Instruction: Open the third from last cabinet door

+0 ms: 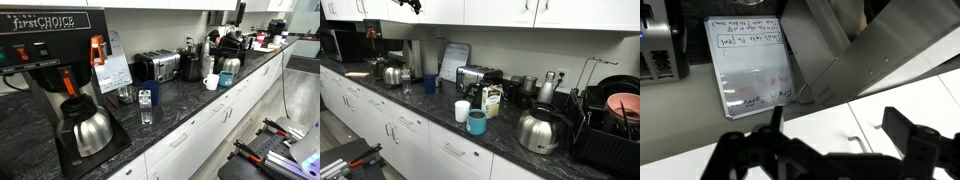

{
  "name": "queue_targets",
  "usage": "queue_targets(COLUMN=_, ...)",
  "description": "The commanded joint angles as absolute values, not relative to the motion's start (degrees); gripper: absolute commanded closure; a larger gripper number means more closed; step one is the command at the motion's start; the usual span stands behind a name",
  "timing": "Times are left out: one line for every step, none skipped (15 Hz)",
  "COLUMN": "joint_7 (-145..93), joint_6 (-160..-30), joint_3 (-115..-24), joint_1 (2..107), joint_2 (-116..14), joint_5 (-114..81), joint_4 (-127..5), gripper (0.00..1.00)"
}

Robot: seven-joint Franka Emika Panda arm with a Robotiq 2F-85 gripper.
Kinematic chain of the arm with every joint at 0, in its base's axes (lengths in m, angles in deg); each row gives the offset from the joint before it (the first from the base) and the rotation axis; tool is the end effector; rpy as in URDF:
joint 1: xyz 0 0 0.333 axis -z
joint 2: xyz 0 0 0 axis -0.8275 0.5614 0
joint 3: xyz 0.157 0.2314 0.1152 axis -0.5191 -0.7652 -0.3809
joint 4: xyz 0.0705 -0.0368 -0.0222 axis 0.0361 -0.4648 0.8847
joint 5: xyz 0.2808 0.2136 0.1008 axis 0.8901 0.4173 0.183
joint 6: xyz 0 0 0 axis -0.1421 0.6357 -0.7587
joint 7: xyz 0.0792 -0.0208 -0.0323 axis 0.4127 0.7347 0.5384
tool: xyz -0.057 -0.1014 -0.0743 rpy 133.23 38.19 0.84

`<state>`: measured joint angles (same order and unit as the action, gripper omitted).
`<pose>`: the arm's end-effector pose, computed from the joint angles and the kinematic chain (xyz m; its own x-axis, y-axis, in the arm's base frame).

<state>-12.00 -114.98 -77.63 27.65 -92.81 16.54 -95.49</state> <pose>0.4020 0.2543 0.6310 0.6525 0.0803 0.7536 0.4951 -0.7979 -0.3437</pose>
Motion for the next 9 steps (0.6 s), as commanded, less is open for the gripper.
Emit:
queue_targets(joint_7=-11.9, joint_6=-114.87, joint_3=-78.12, joint_1=28.25, joint_2=-92.43, joint_5=16.84, joint_4=-94.95, gripper=0.0)
queue_targets(joint_7=-11.89, joint_6=-114.86, joint_3=-78.0, joint_1=28.26, joint_2=-92.5, joint_5=16.86, joint_4=-94.8, gripper=0.0)
queue_targets(joint_7=-11.88, joint_6=-114.86, joint_3=-77.87, joint_1=28.25, joint_2=-92.7, joint_5=16.86, joint_4=-94.79, gripper=0.0)
queue_targets(joint_7=-11.88, joint_6=-114.87, joint_3=-77.84, joint_1=28.24, joint_2=-92.79, joint_5=16.86, joint_4=-94.79, gripper=0.0)
queue_targets(joint_7=-11.88, joint_6=-114.86, joint_3=-77.84, joint_1=28.24, joint_2=-92.78, joint_5=16.87, joint_4=-94.79, gripper=0.0)
queue_targets(joint_7=-11.87, joint_6=-114.86, joint_3=-77.85, joint_1=28.23, joint_2=-92.76, joint_5=16.87, joint_4=-94.79, gripper=0.0)
queue_targets(joint_7=-11.87, joint_6=-114.86, joint_3=-77.85, joint_1=28.23, joint_2=-92.76, joint_5=16.87, joint_4=-94.79, gripper=0.0)
queue_targets(joint_7=-11.87, joint_6=-114.86, joint_3=-77.85, joint_1=28.23, joint_2=-92.76, joint_5=16.87, joint_4=-94.79, gripper=0.0)
queue_targets(joint_7=-11.87, joint_6=-114.86, joint_3=-77.85, joint_1=28.23, joint_2=-92.76, joint_5=16.87, joint_4=-94.79, gripper=0.0)
